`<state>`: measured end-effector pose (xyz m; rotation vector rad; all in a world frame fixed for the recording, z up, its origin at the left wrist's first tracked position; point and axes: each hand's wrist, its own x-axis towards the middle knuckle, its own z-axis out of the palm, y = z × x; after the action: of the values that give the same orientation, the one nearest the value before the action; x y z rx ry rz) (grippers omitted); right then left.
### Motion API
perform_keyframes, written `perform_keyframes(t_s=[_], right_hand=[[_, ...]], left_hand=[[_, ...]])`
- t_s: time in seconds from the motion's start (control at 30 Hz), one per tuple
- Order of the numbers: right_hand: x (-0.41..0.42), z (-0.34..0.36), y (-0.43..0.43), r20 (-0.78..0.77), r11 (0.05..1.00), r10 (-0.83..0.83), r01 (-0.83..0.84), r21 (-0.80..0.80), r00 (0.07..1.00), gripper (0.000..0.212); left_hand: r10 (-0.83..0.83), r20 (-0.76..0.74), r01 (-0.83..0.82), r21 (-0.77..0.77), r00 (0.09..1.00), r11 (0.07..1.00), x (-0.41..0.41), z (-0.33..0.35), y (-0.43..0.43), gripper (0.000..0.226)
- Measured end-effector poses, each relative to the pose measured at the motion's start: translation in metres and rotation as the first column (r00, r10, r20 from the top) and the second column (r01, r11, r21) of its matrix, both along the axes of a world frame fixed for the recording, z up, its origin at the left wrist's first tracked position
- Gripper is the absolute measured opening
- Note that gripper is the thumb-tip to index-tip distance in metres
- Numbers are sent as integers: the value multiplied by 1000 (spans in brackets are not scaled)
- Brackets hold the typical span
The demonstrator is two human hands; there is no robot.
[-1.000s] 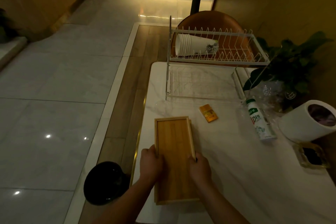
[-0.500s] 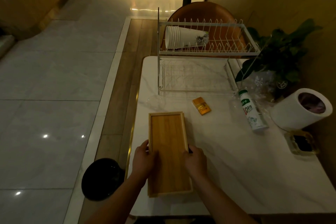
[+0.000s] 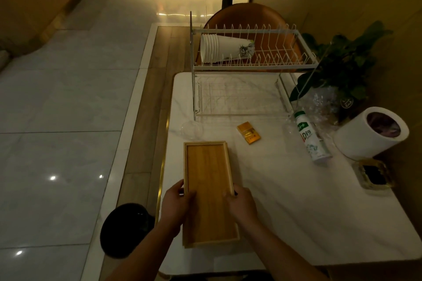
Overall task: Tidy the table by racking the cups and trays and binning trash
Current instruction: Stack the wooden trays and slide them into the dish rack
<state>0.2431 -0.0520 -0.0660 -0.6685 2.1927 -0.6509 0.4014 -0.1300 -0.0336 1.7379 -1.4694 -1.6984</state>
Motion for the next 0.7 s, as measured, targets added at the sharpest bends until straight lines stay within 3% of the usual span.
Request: perform_keyframes(t_s=[0.37,0.7], right_hand=[[-10,9,-3,-24,991,-51,48,-121,998,28],[-16,-3,-7,8,991,-109,110,-82,994,23]], left_hand=[[-43,10,43,-35,999,998,-12,5,-11,50],[-115,124,129,-111,986,985,-25,7,-12,48]])
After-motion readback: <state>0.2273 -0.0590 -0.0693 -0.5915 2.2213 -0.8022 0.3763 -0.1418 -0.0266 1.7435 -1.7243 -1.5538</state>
